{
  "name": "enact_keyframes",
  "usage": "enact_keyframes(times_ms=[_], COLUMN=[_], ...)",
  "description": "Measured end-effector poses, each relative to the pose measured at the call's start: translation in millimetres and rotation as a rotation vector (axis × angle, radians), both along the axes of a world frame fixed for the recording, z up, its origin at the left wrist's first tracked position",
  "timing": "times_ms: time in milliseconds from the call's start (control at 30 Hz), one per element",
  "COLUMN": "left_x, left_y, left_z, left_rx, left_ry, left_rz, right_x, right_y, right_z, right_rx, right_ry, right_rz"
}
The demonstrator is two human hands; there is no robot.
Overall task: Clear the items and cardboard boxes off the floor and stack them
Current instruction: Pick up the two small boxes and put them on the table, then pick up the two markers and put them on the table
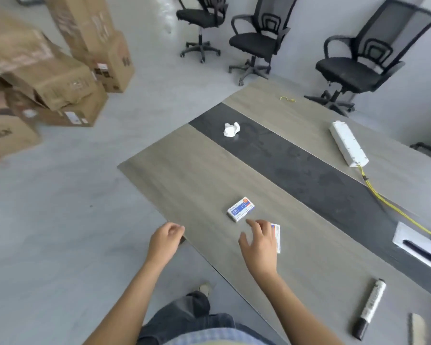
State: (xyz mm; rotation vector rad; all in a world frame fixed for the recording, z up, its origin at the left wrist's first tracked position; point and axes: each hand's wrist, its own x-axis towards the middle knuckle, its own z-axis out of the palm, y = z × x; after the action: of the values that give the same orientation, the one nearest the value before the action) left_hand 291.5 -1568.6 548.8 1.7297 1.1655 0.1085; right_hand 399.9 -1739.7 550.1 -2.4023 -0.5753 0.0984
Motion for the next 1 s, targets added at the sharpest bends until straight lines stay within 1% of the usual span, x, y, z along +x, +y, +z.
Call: enact_keyframes(times_ms=[100,200,267,333,400,467,533,700,767,1000], left_x=[-50,-117,-162,-199,-224,-240,-249,-276,-304,-454], left_y=[-24,-62,-85,-100,-104,-101,-100,-99,-92,-52], left_z=[2,-1,-2,1,6,9,10,14,17,28], left_rx=[-0.029,-0.077,-0.126,-0.159,-0.142,-0.126,-0.127,-0.109,-0.083,-0.039], left_ry=[0.006,0.076,0.133,0.133,0.091,0.038,-0.001,-0.020,-0.008,-0.079], left_rz=[0.155,0.287,0.422,0.605,0.752,0.843,0.869,0.746,0.745,0.996], right_x=[-32,-73,-97,-114,-124,-135,-150,-198,-227,-360], right_y=[-1,-8,-11,-12,-9,-2,4,27,43,107], right_z=[-5,-21,-27,-25,-19,-13,-9,-7,-8,-7], right_rx=[0.057,0.083,0.029,-0.052,-0.103,-0.137,-0.161,-0.209,-0.210,-0.217], right_ry=[-0.021,0.020,0.131,0.246,0.280,0.282,0.280,0.277,0.265,0.216], right_rz=[0.211,0.413,0.540,0.652,0.739,0.797,0.848,0.961,0.990,1.131])
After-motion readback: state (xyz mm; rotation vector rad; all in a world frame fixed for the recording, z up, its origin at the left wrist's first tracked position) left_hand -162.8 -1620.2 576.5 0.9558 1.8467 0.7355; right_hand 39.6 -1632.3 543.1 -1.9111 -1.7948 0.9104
